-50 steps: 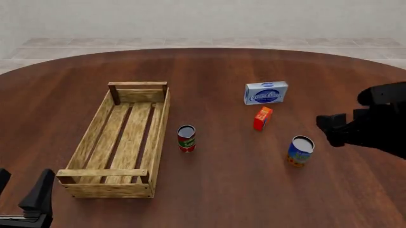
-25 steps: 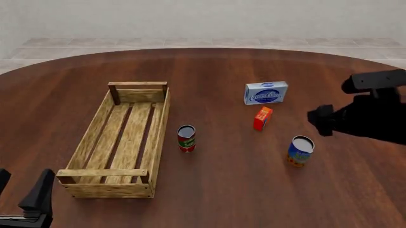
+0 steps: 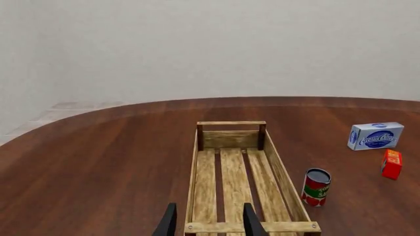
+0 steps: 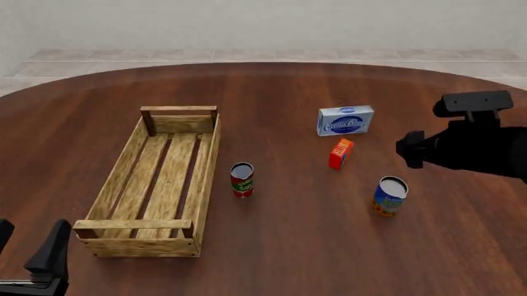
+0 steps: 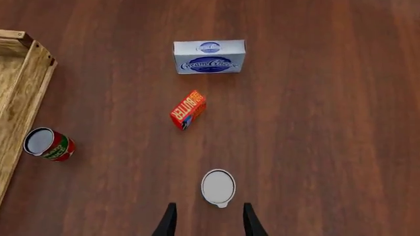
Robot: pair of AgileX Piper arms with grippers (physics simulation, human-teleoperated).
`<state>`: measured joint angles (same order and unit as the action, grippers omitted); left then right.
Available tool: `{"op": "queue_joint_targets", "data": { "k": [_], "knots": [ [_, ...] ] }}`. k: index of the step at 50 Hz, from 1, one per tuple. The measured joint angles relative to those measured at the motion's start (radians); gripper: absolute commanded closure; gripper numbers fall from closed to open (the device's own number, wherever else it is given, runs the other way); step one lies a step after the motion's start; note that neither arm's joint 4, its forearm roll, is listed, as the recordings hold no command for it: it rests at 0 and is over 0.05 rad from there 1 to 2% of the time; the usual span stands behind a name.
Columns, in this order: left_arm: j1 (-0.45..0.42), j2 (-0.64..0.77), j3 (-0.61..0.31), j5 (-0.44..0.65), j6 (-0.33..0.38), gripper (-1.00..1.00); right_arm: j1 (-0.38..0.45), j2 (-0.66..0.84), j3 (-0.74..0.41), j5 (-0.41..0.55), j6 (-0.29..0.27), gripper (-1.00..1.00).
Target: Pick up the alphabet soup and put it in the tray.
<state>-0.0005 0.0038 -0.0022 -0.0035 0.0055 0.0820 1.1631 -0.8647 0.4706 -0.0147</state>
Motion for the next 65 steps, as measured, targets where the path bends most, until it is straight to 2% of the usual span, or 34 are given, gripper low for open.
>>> {"op": "queue_joint_targets", "data": {
  "k": [34,65],
  "knots": [
    [0.000,-0.002,0.000,0.001,0.000,-1.00,-0.032,0.161,0.038,-0.135,0.000,-1.00],
    [0.000,-0.002,0.000,0.002,0.000,-1.00,-0.046,0.255,0.056,-0.212,-0.001,-1.00]
  ]
}}
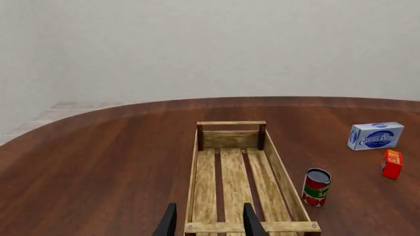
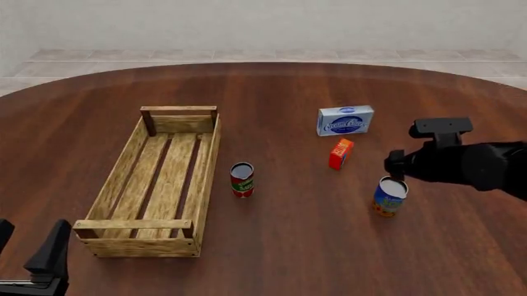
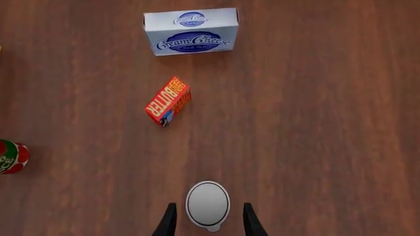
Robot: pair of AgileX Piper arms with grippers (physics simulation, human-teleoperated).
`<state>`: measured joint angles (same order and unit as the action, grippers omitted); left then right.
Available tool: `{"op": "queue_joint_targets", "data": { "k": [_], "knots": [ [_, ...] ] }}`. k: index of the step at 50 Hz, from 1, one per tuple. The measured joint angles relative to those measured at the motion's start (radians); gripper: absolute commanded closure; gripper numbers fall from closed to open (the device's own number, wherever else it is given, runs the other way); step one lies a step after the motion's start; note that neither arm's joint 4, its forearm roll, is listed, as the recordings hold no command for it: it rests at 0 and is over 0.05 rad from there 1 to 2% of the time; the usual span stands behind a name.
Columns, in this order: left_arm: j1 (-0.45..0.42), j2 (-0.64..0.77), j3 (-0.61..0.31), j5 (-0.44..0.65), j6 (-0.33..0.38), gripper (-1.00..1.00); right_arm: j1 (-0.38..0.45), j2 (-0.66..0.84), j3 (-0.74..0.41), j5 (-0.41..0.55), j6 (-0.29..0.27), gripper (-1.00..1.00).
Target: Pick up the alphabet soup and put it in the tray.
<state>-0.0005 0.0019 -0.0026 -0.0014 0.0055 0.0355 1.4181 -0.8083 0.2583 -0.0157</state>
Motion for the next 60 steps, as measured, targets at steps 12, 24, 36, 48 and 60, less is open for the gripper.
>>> {"op": "queue_joint_targets", "data": {
  "k": [12,24,36,48,60],
  "knots": [
    [0.000,0.000,0.000,0.000,0.000,-1.00,-0.003,0.027,0.010,-0.019,0.001,-1.00],
    [0.000,0.000,0.000,0.000,0.000,-1.00,-0.003,0.051,0.020,-0.038,0.001,-1.00],
    [0.000,0.000,0.000,0.000,0.000,-1.00,0.000,0.075,0.031,-0.059,0.007,-1.00],
    [0.000,0.000,0.000,0.000,0.000,-1.00,-0.002,0.102,0.037,-0.079,0.008,-1.00],
    [0.000,0.000,0.000,0.000,0.000,-1.00,-0.004,0.134,0.039,-0.098,0.007,-1.00]
  ]
}}
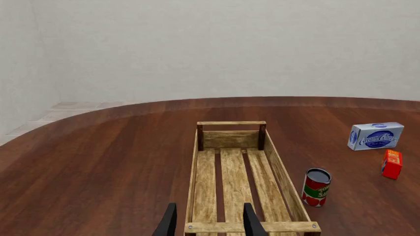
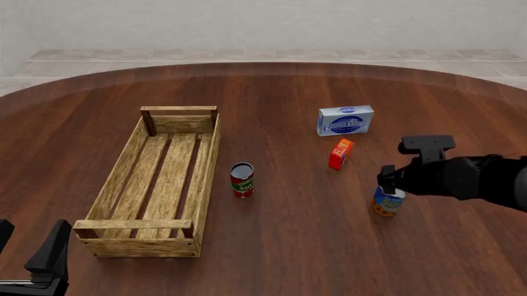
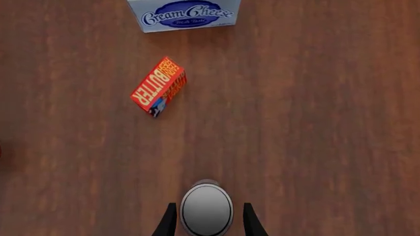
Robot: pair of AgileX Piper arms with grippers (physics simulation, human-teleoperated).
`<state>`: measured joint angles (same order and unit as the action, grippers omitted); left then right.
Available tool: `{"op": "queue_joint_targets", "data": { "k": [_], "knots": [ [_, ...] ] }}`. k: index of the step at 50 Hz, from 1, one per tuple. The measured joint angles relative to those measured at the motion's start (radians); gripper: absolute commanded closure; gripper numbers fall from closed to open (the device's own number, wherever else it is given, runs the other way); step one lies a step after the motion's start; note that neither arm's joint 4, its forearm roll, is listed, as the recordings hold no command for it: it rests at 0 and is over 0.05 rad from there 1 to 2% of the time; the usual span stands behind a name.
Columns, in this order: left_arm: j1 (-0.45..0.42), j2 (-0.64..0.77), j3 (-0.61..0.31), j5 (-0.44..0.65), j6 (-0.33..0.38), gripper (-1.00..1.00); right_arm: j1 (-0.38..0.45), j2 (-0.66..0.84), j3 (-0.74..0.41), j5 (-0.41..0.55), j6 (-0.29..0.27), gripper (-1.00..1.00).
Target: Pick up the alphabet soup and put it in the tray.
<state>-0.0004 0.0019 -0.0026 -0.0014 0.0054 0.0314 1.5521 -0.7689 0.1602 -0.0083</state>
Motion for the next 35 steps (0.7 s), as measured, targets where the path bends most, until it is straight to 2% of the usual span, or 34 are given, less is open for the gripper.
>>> {"op": "queue_joint_targets", "data": {
  "k": [35],
  "knots": [
    [0.000,0.000,0.000,0.000,0.000,-1.00,0.004,0.103,0.009,-0.064,0.009,-1.00]
  ]
}}
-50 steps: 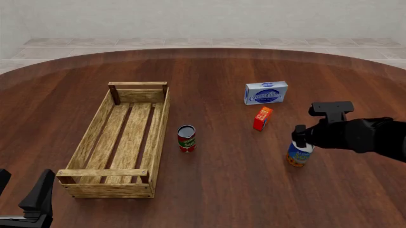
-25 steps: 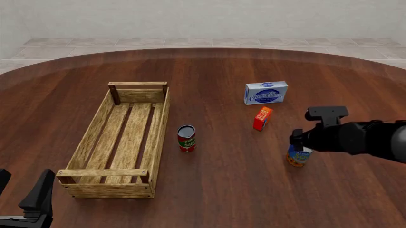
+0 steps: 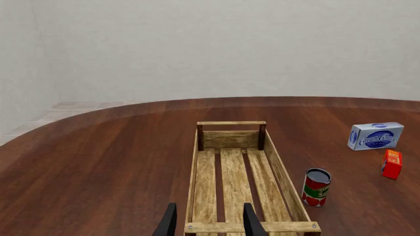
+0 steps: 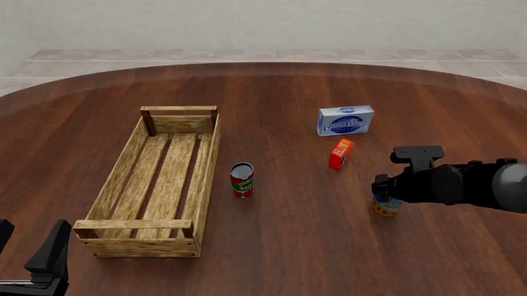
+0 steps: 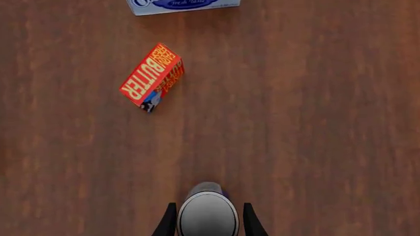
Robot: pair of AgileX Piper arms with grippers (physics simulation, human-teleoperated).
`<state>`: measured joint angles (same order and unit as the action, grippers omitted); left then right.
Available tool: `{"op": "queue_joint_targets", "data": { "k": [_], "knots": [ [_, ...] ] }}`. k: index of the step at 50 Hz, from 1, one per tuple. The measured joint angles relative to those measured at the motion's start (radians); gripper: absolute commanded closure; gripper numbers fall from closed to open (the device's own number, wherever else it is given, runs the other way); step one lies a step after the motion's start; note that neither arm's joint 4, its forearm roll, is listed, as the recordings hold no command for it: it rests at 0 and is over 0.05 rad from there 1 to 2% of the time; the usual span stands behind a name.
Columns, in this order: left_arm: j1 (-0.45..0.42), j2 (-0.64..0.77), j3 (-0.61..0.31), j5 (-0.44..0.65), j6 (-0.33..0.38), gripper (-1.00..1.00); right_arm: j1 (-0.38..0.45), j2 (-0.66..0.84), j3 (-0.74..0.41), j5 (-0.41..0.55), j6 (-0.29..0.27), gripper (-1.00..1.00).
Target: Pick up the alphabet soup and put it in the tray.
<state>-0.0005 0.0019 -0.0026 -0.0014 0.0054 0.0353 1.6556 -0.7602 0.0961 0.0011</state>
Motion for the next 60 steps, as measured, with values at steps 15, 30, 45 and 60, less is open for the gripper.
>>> {"op": "queue_joint_targets", "data": {
  "k": [15,30,45,60],
  "knots": [
    [0.000,0.000,0.000,0.000,0.000,-1.00,0.001,0.022,0.005,-0.009,0.004,1.00],
    [0.000,0.000,0.000,0.000,0.000,-1.00,0.008,0.008,0.009,0.005,-0.009,1.00],
    [0.000,0.000,0.000,0.000,0.000,-1.00,0.012,-0.065,0.006,0.061,-0.021,1.00],
    [0.000,0.000,0.000,0.000,0.000,-1.00,0.028,-0.164,0.006,0.132,-0.030,1.00]
  ]
}}
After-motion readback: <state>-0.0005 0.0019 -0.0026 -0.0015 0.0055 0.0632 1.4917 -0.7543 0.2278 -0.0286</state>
